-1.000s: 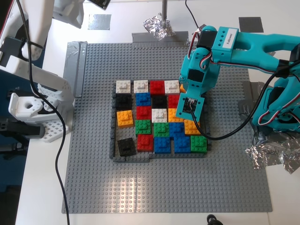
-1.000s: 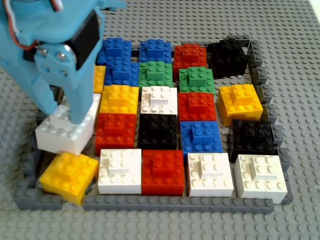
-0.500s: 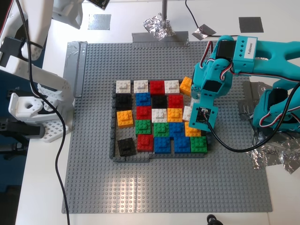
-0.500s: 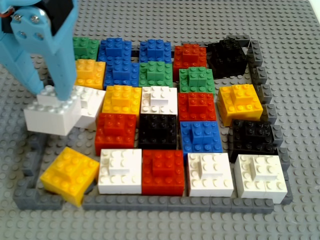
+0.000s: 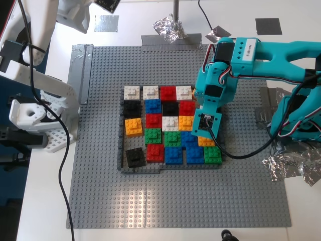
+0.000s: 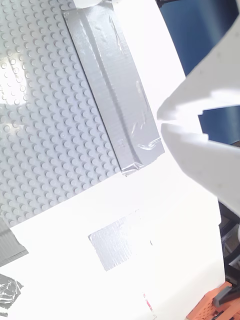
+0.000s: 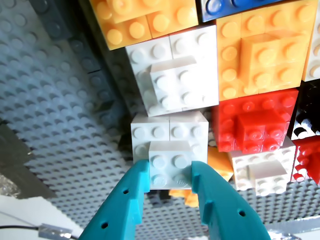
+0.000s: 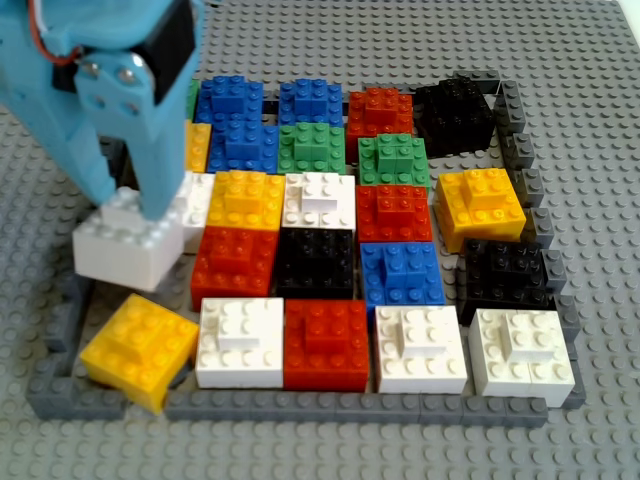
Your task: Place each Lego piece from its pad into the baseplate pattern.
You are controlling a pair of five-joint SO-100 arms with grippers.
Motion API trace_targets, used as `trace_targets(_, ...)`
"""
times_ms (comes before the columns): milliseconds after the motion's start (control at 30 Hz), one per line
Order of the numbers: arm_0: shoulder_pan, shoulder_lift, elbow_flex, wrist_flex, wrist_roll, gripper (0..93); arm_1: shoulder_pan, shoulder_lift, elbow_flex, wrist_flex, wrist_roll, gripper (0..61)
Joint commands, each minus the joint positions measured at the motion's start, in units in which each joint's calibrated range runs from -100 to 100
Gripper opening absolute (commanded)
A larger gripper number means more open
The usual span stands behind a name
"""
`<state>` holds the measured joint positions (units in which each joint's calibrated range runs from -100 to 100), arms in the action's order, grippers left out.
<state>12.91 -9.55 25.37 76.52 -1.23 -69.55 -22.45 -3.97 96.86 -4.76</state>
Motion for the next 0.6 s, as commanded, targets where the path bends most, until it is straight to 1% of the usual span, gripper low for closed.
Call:
trace_targets(0,0.7,0.5,-2.7,-0.4,-0.2,0.0,-0.5,-3.3,-0.4,-0.4,0.2,0.2)
trace_targets(67,0.9,1.1,-3.2,0.0,-0.2,0.4,-0.6,-3.3,-0.4,-0.6,0.2,0.2)
trace_targets(133,0.9,1.1,-3.1,0.0,-0.2,3.6,-0.6,-3.3,-0.4,-0.7,0.5,0.2)
trace_targets(200,0.9,1.1,-3.1,0.0,-0.2,8.9,-0.8,-3.0,-0.4,-0.6,1.0,0.2)
trace_targets(233,0.9,1.1,-3.1,0.0,-0.2,15.4,-0.8,-2.8,-0.6,-0.4,1.5,0.2)
trace_targets(267,0.9,1.1,-3.1,0.0,-0.2,16.7,-0.8,-2.4,-0.9,-0.2,1.8,0.2)
trace_targets(367,0.9,1.1,-3.1,0.0,0.1,19.3,-0.8,-1.1,-1.1,0.4,2.4,0.2)
trace_targets(567,1.6,0.7,-4.6,1.0,0.2,19.6,-0.9,-0.6,-1.1,-0.3,2.2,0.2)
